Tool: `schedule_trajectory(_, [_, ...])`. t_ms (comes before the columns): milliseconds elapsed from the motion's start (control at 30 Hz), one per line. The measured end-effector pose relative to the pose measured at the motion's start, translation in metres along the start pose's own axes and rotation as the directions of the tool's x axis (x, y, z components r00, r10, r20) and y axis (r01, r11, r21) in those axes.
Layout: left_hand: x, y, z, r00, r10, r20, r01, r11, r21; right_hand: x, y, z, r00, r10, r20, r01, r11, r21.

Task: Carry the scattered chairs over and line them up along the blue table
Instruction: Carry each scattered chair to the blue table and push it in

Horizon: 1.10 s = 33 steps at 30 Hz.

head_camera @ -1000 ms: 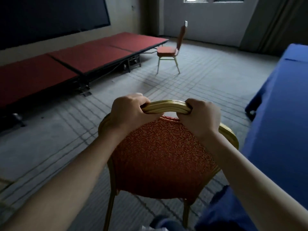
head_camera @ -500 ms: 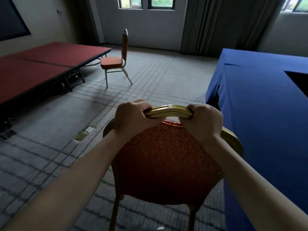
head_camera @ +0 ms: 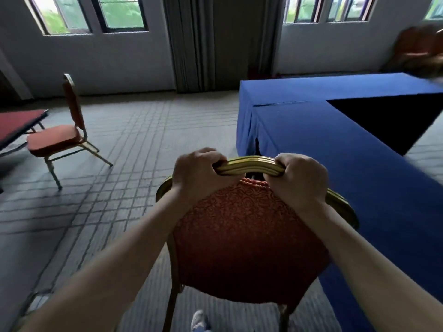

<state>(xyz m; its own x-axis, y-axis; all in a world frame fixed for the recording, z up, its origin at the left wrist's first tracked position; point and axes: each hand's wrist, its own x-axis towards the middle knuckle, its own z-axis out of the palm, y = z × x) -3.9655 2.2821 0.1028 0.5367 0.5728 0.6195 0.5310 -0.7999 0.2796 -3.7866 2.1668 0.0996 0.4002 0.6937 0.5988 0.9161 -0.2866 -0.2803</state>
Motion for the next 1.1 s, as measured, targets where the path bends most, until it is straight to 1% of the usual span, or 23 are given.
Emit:
schedule_trajectory(67, [0.046, -0.031, 0.027, 0.998, 0.057, 0.029, -0.055, 0.996, -0.065, 0.034, 0.003, 0.028, 0.997, 0.076, -0.020, -0.077, 0.996, -0.038])
schedule_trajectory(267, [0.153, -0.095, 0.098, 0.968, 0.243, 0.056, -0.228, 0.954, -0.193, 0.113, 0.015, 0.090, 0.976, 0.217, -0.030, -0.218, 0.974, -0.058])
schedule_trajectory(433, [0.246, -0.140, 0.167, 0.937, 0.339, 0.090, -0.299, 0.907, -0.297, 0.182, 0.037, 0.150, 0.957, 0.280, -0.074, -0.287, 0.952, -0.103])
schedule_trajectory(533, [0.297, -0.160, 0.210, 0.923, 0.373, 0.095, -0.324, 0.887, -0.329, 0.225, 0.060, 0.184, 0.950, 0.293, -0.111, -0.305, 0.944, -0.122])
schedule_trajectory(633, [0.343, -0.176, 0.247, 0.914, 0.399, 0.078, -0.346, 0.864, -0.367, 0.268, 0.077, 0.213, 0.942, 0.317, -0.110, -0.332, 0.929, -0.164])
schedule_trajectory(667, [0.364, -0.183, 0.264, 0.908, 0.408, 0.096, -0.342, 0.854, -0.392, 0.285, 0.085, 0.225, 0.932, 0.341, -0.122, -0.359, 0.915, -0.183])
schedule_trajectory(767, [0.392, -0.186, 0.285, 0.891, 0.444, 0.097, -0.369, 0.830, -0.418, 0.306, 0.092, 0.233, 0.914, 0.376, -0.149, -0.402, 0.886, -0.232])
schedule_trajectory(867, [0.427, -0.188, 0.316, 0.863, 0.497, 0.088, -0.400, 0.779, -0.483, 0.331, 0.105, 0.248, 0.885, 0.430, -0.178, -0.465, 0.836, -0.290])
schedule_trajectory(1000, [0.471, -0.190, 0.363, 0.819, 0.568, 0.075, -0.434, 0.700, -0.567, 0.359, 0.126, 0.271, 0.842, 0.487, -0.231, -0.538, 0.781, -0.316])
schedule_trajectory(1100, [0.503, -0.191, 0.402, 0.774, 0.632, 0.049, -0.470, 0.623, -0.625, 0.379, 0.141, 0.291, 0.800, 0.532, -0.277, -0.599, 0.728, -0.334])
